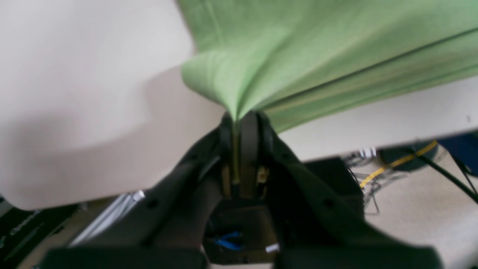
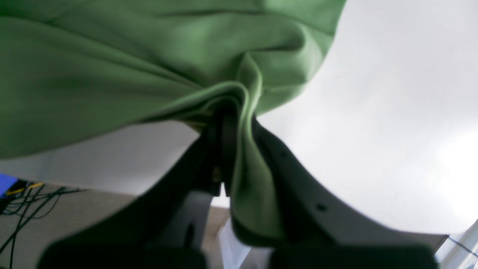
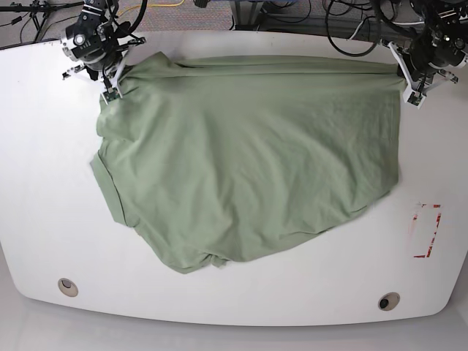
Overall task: Fold the T-shirt properly
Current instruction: 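Swing the stretched polo forward with both grippers and lay it flat, then release the polo with the left gripper and move it along the edge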
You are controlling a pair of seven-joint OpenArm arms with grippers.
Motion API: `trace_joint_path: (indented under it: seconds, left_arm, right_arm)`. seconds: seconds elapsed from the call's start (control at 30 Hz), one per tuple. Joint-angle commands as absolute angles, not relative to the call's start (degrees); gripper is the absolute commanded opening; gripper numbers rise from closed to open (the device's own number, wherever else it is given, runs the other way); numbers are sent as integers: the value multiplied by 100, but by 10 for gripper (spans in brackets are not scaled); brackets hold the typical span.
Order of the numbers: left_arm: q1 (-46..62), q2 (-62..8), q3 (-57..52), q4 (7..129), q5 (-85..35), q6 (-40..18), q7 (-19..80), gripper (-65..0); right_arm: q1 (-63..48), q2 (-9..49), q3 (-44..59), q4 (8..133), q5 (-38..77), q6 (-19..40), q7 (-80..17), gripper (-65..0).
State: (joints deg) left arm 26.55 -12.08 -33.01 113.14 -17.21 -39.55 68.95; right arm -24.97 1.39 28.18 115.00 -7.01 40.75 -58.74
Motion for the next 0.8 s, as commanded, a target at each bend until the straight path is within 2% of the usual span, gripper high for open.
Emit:
trace_joint_path:
  seconds: [0.0, 0.77]
  left_arm:
    - [2756, -1341, -3477, 11424, -1446, -3899, 6932, -650]
    - [2897, -1305, -3749, 11398, -1473, -3908, 6923, -650]
  right_arm:
    - [-2633, 198, 2958, 11600, -954, 4000, -5974, -650]
    - [-2756, -268, 2958, 11591, -945, 4000, -5965, -650]
